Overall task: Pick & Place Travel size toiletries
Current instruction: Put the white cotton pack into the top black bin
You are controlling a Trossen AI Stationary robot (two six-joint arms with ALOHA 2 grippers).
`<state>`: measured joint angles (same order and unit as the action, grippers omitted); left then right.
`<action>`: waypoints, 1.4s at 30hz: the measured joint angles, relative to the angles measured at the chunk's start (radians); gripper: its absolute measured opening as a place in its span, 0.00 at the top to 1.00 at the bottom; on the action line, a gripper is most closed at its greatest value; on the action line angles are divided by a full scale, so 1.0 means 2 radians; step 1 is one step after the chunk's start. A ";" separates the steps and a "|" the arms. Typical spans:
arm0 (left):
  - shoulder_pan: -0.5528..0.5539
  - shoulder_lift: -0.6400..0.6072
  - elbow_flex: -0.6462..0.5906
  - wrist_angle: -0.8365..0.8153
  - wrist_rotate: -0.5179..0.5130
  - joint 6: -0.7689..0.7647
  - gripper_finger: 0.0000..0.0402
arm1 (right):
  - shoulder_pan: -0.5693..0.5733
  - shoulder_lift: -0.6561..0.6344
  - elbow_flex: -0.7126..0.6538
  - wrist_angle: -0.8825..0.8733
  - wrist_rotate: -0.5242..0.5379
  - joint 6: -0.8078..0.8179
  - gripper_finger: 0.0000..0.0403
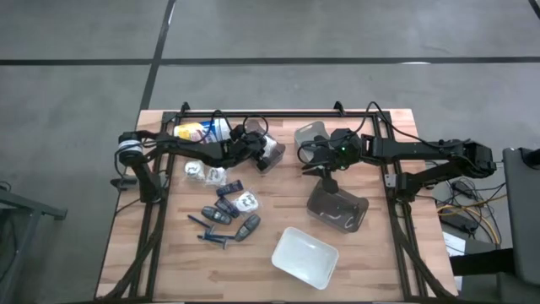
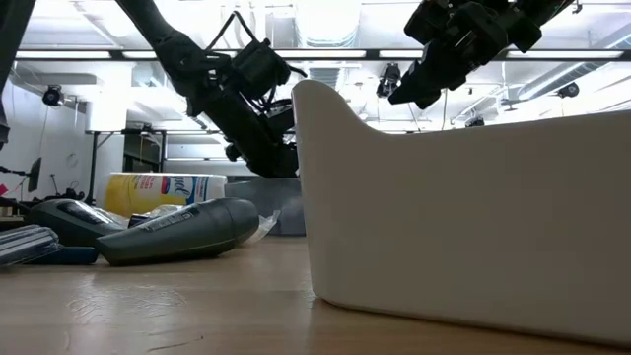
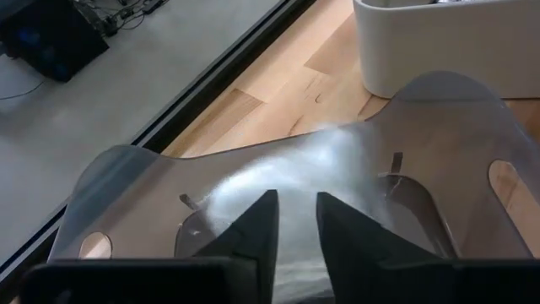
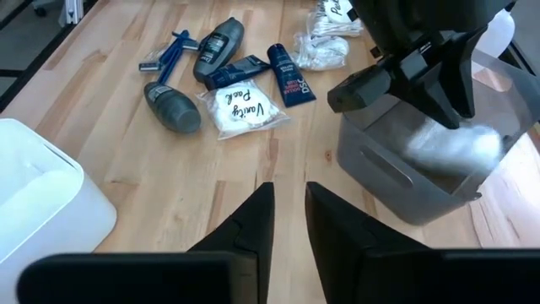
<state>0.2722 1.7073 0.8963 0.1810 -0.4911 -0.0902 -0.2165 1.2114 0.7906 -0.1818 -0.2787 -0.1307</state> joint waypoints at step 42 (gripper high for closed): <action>-0.228 -0.127 -0.003 -0.367 0.033 -0.111 0.66 | -0.138 0.001 0.120 0.046 -0.062 -0.052 0.52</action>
<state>-0.1842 1.4543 0.8908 -0.5525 -0.4242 -0.3125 -0.4919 1.2125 1.0311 -0.0904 -0.4019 -0.2348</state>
